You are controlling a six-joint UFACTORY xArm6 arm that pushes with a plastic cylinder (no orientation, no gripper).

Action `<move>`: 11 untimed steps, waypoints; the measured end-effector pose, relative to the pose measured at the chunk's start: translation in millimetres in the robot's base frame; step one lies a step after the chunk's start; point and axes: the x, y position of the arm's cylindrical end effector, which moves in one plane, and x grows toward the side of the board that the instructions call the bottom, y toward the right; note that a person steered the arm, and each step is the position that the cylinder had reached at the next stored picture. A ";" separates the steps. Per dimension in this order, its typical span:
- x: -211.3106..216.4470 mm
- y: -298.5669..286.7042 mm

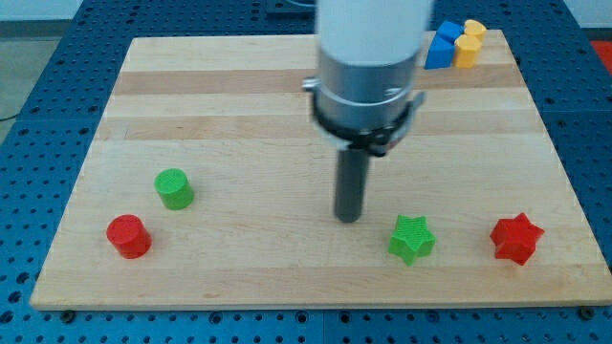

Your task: Push the green star to the bottom left of the red star

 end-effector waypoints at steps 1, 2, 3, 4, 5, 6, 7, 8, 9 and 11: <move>16.2 7.8; 6.8 39.3; 13.2 53.8; 37.4 53.8; 48.6 63.4; 48.6 94.1; 48.6 110.3; 48.6 111.2; 48.6 130.4; 76.5 93.5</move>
